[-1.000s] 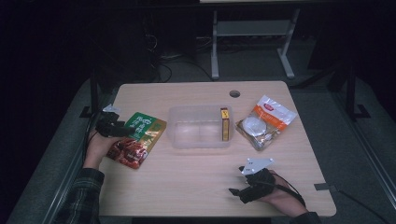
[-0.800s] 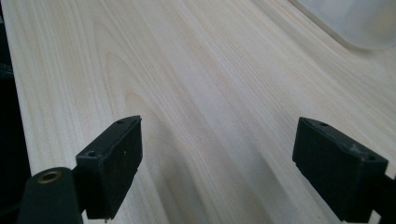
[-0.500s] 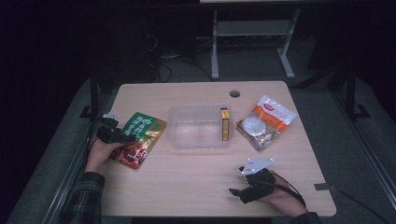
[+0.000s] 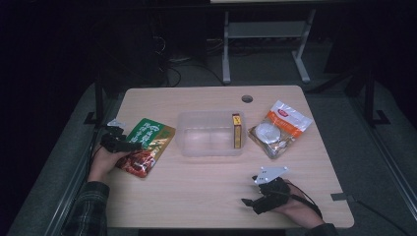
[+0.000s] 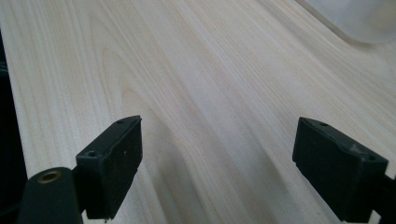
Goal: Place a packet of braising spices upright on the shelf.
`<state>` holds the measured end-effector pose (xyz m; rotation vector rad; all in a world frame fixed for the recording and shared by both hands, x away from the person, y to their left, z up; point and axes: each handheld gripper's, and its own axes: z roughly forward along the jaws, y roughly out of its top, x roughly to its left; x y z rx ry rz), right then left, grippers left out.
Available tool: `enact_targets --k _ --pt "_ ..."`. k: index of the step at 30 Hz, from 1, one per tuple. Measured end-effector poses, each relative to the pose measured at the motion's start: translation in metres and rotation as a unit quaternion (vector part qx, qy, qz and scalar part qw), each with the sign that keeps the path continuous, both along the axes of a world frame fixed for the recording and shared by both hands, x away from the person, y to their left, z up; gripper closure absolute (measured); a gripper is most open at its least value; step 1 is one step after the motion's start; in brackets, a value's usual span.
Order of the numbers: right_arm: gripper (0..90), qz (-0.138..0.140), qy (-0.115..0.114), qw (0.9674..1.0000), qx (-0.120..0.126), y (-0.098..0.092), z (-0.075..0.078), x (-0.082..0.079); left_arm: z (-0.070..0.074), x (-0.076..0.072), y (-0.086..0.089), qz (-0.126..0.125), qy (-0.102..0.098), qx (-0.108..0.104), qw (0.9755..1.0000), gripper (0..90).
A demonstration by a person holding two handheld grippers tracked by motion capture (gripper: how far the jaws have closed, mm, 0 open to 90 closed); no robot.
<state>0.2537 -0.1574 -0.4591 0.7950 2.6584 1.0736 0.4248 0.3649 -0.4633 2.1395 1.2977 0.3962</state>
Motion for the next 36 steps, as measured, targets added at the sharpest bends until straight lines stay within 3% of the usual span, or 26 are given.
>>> enact_targets --k 7,13,15,19,30,36 --pt "15.7 0.000 0.000 1.0000 -0.003 0.001 0.000 0.000 0.003 -0.003 -0.007 -0.019 -0.001 0.018 0.9997 24.4" --pt "15.7 0.002 0.000 1.0000 -0.005 0.002 0.000 0.000 0.005 -0.005 -0.009 -0.029 -0.005 0.022 0.9993 44.2" --pt "15.7 0.002 0.001 1.0000 -0.003 0.003 -0.001 0.000 0.006 -0.006 -0.009 -0.032 -0.006 0.020 0.9993 54.4" --pt "15.7 0.002 0.003 1.0000 -0.005 0.003 -0.001 0.001 0.004 -0.008 -0.010 -0.042 -0.012 0.001 0.9990 73.8" --pt "15.7 -0.002 0.003 1.0000 -0.002 0.001 0.000 0.001 0.007 -0.008 -0.003 -0.038 -0.006 -0.044 0.9983 87.3" --pt "15.7 -0.001 0.002 1.0000 -0.003 0.001 0.000 0.001 0.012 -0.010 0.003 -0.030 0.000 -0.074 0.9968 88.7"
